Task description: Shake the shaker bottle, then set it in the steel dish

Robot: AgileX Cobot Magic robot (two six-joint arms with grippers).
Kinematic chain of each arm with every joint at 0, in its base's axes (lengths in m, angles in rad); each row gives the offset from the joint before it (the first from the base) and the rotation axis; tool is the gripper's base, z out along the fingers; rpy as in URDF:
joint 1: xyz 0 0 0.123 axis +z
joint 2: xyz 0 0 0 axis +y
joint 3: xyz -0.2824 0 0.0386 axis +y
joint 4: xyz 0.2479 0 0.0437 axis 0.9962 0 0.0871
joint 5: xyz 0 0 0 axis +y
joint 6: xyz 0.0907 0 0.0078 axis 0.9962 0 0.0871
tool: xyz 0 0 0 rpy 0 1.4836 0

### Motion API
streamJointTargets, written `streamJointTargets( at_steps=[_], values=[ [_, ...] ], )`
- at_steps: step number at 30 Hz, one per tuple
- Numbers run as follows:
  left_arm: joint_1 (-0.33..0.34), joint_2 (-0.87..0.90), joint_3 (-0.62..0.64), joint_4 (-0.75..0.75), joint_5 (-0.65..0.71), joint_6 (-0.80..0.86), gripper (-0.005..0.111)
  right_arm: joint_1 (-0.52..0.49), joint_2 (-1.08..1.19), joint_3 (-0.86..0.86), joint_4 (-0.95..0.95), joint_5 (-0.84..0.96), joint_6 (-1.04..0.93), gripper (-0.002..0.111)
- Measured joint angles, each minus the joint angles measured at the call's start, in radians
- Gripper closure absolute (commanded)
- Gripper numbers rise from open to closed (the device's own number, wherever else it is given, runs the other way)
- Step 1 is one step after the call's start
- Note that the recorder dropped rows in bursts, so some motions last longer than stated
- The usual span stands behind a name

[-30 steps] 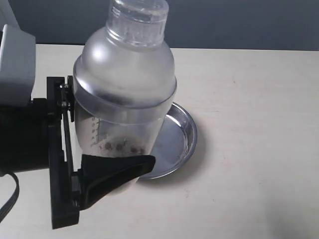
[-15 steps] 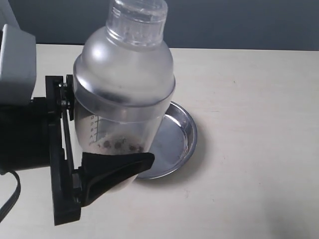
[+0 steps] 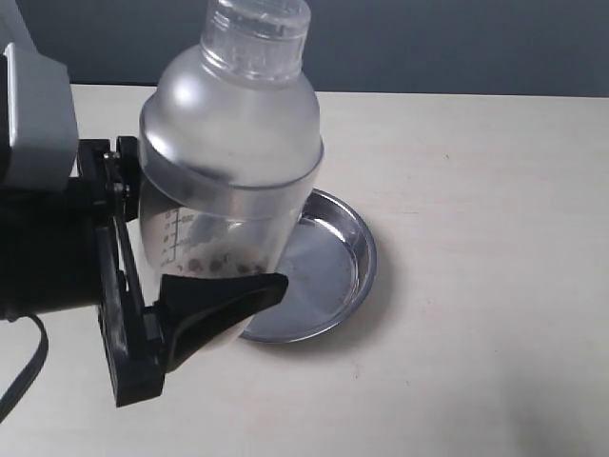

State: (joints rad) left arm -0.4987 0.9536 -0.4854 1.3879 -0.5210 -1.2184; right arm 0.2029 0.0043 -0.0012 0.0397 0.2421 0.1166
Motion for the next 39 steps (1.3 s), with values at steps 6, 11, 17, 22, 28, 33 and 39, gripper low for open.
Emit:
streamJointTargets(
  at_steps=[6, 11, 17, 22, 28, 33, 39],
  values=[
    [0.000, -0.019, -0.138, 0.002, 0.061, 0.000, 0.106, 0.000, 0.000, 0.000, 0.000, 0.000, 0.000, 0.109],
    [0.000, -0.016, -0.178, -0.020, 0.082, -0.074, 0.106, 0.000, 0.000, 0.000, 0.000, 0.000, 0.000, 0.109],
    [0.000, 0.189, 0.006, -0.020, 0.070, -0.124, 0.106, 0.000, 0.000, 0.000, 0.000, 0.000, 0.000, 0.109],
    [0.000, 0.134, -0.180, -0.118, -0.033, 0.024, 0.106, 0.000, 0.000, 0.000, 0.000, 0.000, 0.000, 0.109],
    [0.000, 0.071, -0.129, -0.149, -0.043, 0.036, 0.106, 0.000, 0.000, 0.000, 0.000, 0.000, 0.000, 0.109],
    [0.000, 0.192, 0.088, -0.225, 0.001, 0.141, 0.106, 0.000, 0.000, 0.000, 0.000, 0.000, 0.000, 0.109],
    [0.000, -0.012, -0.121, -0.253, 0.039, 0.153, 0.106, 0.000, 0.000, 0.000, 0.000, 0.000, 0.000, 0.109]
  ],
)
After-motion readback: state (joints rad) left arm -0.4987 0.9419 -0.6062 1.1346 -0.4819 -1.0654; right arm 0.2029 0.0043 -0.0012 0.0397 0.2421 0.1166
